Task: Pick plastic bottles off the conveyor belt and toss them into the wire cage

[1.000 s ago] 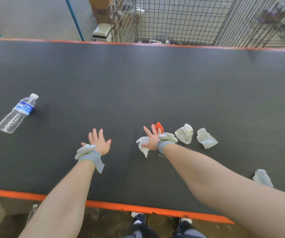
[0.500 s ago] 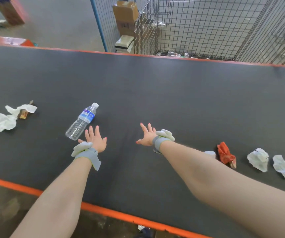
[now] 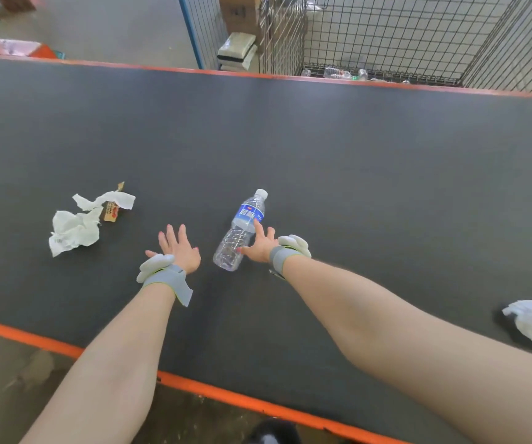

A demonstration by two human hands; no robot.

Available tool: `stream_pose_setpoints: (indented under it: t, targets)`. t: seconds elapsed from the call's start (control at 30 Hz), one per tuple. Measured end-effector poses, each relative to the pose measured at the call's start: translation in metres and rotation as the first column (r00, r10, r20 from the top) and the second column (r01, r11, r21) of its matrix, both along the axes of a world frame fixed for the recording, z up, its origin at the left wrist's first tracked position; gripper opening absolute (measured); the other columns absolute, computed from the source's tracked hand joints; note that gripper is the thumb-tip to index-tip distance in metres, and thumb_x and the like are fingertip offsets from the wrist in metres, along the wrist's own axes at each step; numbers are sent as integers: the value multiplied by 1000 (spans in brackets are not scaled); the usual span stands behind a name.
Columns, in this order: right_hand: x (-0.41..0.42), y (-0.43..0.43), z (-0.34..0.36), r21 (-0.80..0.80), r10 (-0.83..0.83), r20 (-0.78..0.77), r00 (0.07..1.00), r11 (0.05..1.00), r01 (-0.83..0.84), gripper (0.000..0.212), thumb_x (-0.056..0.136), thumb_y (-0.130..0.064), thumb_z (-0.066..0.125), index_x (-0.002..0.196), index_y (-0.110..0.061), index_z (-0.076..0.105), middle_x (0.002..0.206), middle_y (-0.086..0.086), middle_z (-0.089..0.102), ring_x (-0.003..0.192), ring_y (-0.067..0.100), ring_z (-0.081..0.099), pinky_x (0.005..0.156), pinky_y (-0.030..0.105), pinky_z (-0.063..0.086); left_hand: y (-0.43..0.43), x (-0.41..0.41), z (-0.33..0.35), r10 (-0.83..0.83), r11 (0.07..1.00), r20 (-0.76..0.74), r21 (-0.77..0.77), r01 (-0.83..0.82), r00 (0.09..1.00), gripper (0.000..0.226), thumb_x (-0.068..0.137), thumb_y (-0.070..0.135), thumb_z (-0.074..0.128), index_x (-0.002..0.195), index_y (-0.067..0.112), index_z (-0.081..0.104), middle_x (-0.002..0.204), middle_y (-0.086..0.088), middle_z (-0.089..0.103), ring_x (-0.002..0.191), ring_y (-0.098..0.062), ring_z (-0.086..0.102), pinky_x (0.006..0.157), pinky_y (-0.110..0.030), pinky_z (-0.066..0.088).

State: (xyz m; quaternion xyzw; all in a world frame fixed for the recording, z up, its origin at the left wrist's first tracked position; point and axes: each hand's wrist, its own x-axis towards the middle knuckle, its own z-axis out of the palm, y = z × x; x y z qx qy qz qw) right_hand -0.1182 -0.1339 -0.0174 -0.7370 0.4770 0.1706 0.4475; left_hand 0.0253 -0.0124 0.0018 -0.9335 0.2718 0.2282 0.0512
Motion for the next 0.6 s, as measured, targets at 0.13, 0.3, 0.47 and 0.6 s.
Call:
stream_pose_setpoints:
  t: [0.13,0.3,0.47,0.6]
  targets:
    - [11,2,-6,13,-147,66,987,989,146,91,92,-41,61,152,-43,-7,158,15,-23,143,39,22,117,43,18,5,2,-10,35,999,26,35,-36,999,72,99,35,40,153,26,-7,159,-1,-20,148,-26,-15,112,-67,7]
    - [10,-10,-6,-194,-165,-29,986,968,157,90,89,-19,58,153,-41,-1,154,17,-32,125,33,39,104,39,34,4,8,-18,136,990,43,35,-138,990,85,96,35,50,153,29,-13,156,-5,-29,146,-34,-18,112,-67,14]
    - [-2,-33,-19,-302,-206,43,978,930,209,90,81,-4,55,150,-43,12,155,4,-33,123,29,32,93,41,45,-13,7,-38,224,975,16,1,-224,975,83,97,40,47,152,28,-15,153,-15,-32,144,-45,-13,111,-65,14]
    - [-13,-68,-18,-313,-257,135,957,905,287,88,82,-13,58,149,-44,10,156,-2,-28,120,27,34,84,37,39,-50,6,-52,84,995,-76,-38,-88,994,75,98,52,33,152,31,-14,158,-12,-22,145,-44,-7,117,-58,4]
